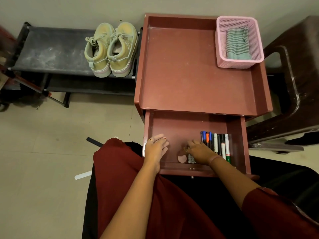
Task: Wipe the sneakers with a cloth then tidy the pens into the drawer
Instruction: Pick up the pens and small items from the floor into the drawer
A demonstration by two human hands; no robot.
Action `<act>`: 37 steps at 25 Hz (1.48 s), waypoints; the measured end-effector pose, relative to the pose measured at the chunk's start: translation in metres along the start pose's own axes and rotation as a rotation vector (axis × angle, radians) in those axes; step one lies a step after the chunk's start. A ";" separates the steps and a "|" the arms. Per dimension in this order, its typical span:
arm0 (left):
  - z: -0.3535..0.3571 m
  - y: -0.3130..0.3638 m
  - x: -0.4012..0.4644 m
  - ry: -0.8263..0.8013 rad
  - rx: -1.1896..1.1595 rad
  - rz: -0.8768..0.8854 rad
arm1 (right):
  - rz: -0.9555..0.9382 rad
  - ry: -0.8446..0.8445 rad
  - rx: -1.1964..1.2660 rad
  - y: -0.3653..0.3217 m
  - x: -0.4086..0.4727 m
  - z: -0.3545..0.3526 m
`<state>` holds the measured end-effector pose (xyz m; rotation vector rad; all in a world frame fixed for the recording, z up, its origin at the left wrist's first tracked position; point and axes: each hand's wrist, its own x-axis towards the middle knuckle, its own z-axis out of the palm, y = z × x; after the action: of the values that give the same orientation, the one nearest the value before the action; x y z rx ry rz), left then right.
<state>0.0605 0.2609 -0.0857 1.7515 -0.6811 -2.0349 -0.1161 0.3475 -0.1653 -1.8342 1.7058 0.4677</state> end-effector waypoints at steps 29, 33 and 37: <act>-0.146 0.102 -0.046 0.033 -0.480 0.281 | -0.128 0.334 0.473 -0.133 0.003 -0.176; -0.243 0.108 -0.014 0.255 -0.492 0.346 | -0.204 0.256 0.466 -0.202 0.058 -0.209; -0.328 0.078 0.034 0.459 -0.427 0.256 | -0.228 0.127 0.377 -0.276 0.132 -0.211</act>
<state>0.3758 0.1389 -0.1039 1.6804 -0.2803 -1.4060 0.1428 0.1147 -0.0354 -1.7743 1.5141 -0.0636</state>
